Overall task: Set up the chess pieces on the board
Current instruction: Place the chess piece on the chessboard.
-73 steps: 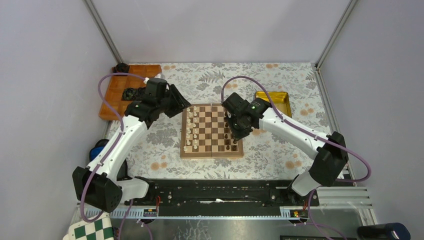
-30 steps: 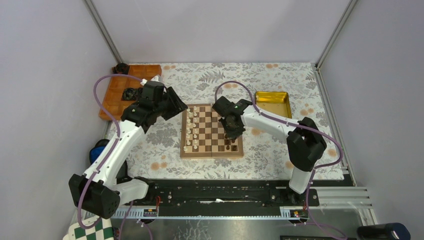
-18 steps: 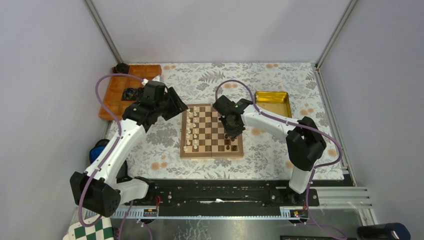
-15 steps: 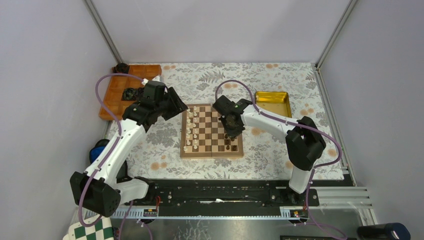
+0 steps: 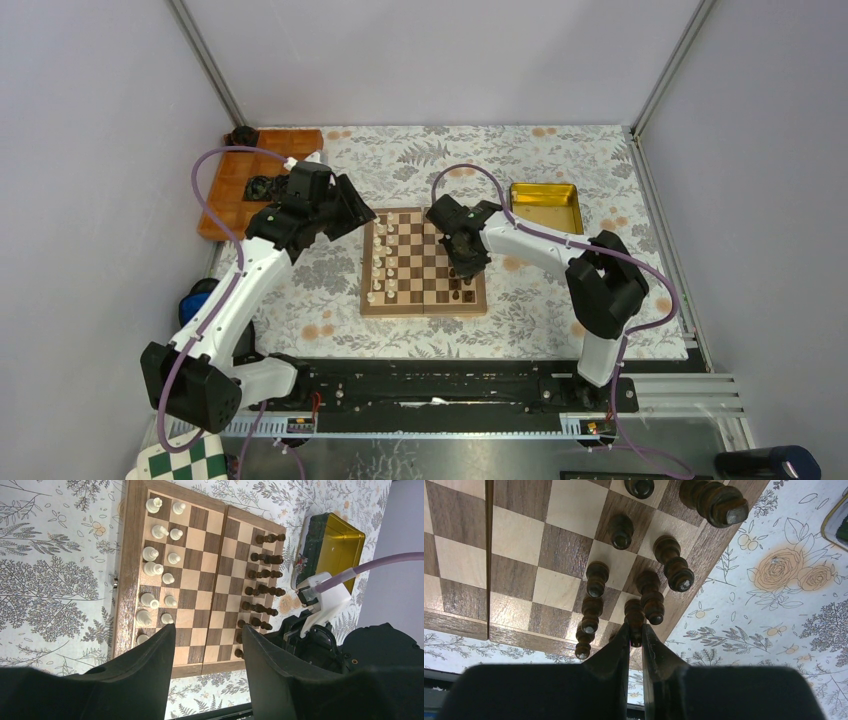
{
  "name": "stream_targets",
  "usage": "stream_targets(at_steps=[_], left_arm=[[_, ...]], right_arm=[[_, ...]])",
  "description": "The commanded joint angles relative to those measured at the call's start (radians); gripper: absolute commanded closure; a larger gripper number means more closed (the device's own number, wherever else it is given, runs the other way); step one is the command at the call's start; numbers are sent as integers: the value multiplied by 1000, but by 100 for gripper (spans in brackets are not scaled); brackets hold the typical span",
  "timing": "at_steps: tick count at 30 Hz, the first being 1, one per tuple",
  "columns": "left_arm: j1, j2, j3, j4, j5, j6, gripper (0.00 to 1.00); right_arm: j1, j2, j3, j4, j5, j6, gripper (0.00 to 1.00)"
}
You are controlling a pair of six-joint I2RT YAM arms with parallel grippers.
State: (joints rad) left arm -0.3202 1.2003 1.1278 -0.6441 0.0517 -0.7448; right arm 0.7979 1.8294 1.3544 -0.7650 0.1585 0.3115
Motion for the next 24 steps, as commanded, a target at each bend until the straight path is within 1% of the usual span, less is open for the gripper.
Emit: stream_targets(at_steps=[1, 5, 7, 11, 13, 19, 24], left_arm=[[0, 4, 1, 13, -21, 25, 41], [0, 6, 2, 12, -21, 25, 40], [0, 8, 2, 13, -21, 24, 40], [0, 9, 0, 12, -21, 21, 39], [0, 10, -2, 16, -17, 18, 39], [0, 8, -2, 21, -14, 9, 39], [0, 6, 10, 19, -20, 9, 39]], right_arm=[[-8, -4, -13, 11, 25, 2, 99], [-9, -9, -19, 16, 16, 2, 97], [-9, -11, -20, 16, 12, 0, 90], [-9, -15, -16, 16, 8, -5, 74], [-9, -18, -9, 13, 3, -7, 69], [-9, -35, 20, -7, 5, -11, 61], [-8, -64, 63, -37, 12, -13, 59]])
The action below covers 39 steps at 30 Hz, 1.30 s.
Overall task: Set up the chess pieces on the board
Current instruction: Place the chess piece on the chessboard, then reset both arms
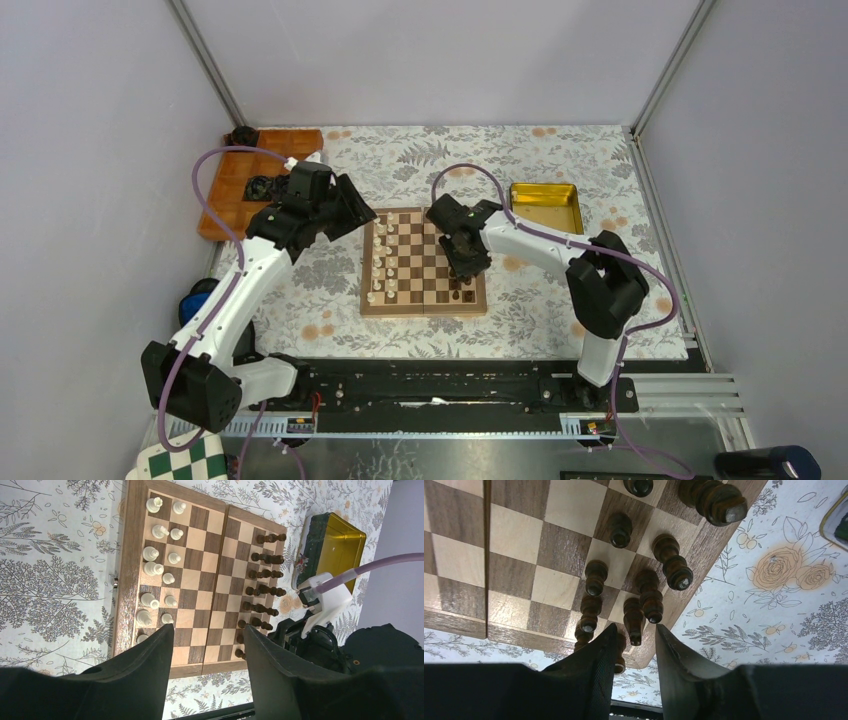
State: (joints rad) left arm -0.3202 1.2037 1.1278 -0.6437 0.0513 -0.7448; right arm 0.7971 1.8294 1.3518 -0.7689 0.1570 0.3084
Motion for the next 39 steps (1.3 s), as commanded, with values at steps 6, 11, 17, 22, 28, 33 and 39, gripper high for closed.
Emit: stream_targets(at_steps=[6, 11, 17, 22, 28, 33, 39], left_arm=[[0, 8, 41, 7, -35, 23, 37], [0, 17, 76, -3, -74, 45, 30], [7, 28, 101, 0, -183, 92, 1], [22, 58, 107, 34, -257, 137, 1], [53, 83, 66, 138, -331, 168, 1], [70, 84, -28, 287, -377, 232, 1], [95, 134, -13, 265, -360, 223, 1]], right_arm=[[-8, -135, 123, -53, 59, -5, 52], [-20, -213, 118, 21, 154, -12, 44], [-133, -321, 68, 208, 275, -34, 31], [-263, -350, 20, 391, 355, -90, 19], [-394, -323, -47, 542, 345, -88, 14], [-474, -286, -82, 632, 365, -87, 10], [-492, -223, -87, 649, 347, -99, 5]])
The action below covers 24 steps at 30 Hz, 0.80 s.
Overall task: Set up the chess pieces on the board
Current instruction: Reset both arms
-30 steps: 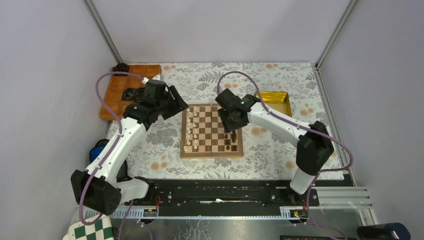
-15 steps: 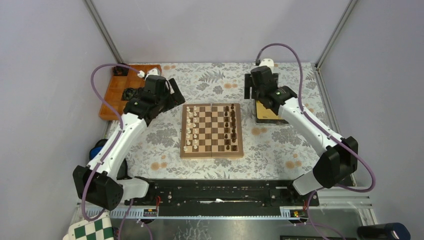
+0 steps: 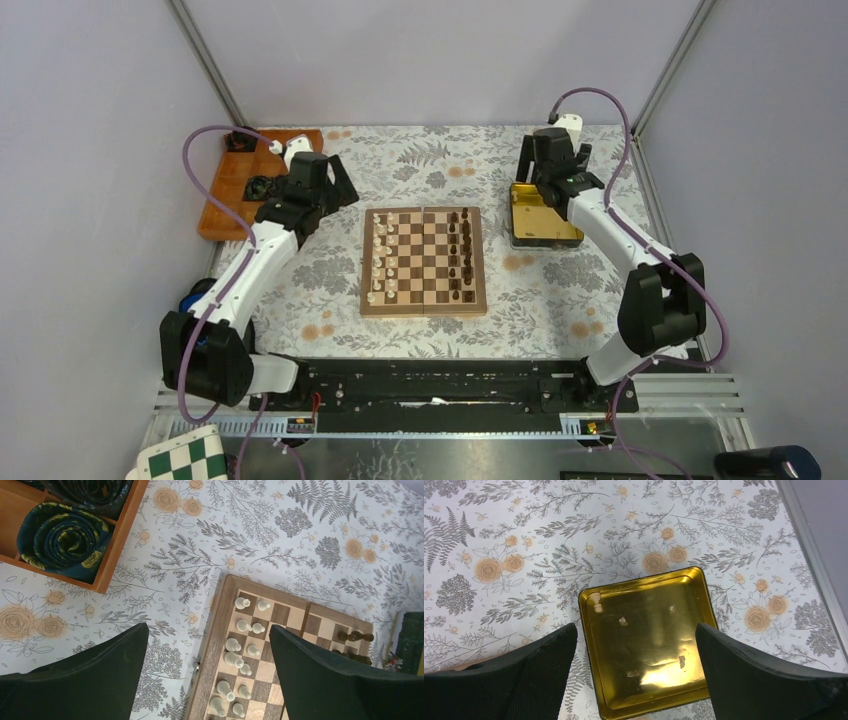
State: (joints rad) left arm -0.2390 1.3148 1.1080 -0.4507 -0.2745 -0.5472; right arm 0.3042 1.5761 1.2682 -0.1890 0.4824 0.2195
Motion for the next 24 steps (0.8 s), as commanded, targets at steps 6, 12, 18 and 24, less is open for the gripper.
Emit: stream_targets(at_steps=[6, 12, 18, 24], left_arm=[[21, 29, -1, 51, -50, 16, 1], [23, 24, -15, 54, -60, 15, 1], [23, 33, -14, 53, -62, 15, 1], [24, 41, -14, 50, -67, 13, 1]], right_arm=[[1, 19, -134, 175, -42, -16, 9], [-11, 22, -213, 285, -78, -42, 17], [-16, 39, -246, 336, -131, -78, 26], [-26, 57, -277, 388, -180, -95, 38]])
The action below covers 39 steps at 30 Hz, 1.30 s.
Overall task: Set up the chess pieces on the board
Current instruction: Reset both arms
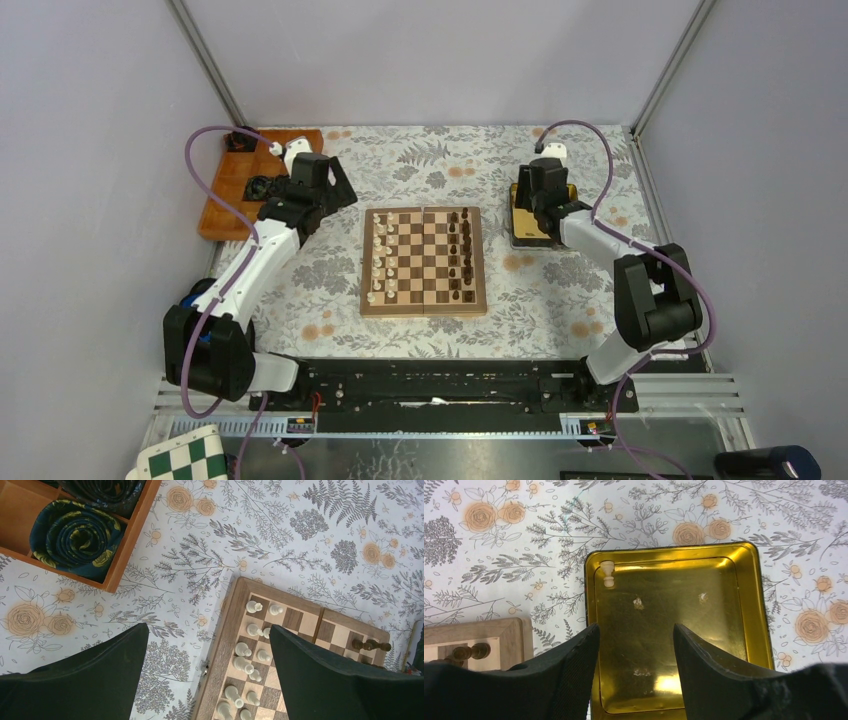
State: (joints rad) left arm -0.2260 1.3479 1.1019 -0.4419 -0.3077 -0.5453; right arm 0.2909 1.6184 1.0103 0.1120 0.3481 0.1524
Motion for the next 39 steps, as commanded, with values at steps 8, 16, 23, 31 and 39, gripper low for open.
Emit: stream_targets(at_steps=[8, 16, 23, 31, 39], left_arm=[[11, 19, -8, 43, -30, -1, 1], [11, 27, -4, 47, -31, -5, 1], [11, 16, -28, 119, -22, 12, 1], [11, -16, -101, 227, -43, 36, 1], [11, -56, -155, 295, -48, 65, 1]], right_arm=[[-35, 49, -35, 140, -135, -49, 43], [-42, 72, 2, 114, -97, -34, 24], [-41, 2, 19, 57, 6, -3, 2], [-39, -66, 1, -5, 37, 51, 0], [-39, -95, 2, -25, 17, 61, 0]])
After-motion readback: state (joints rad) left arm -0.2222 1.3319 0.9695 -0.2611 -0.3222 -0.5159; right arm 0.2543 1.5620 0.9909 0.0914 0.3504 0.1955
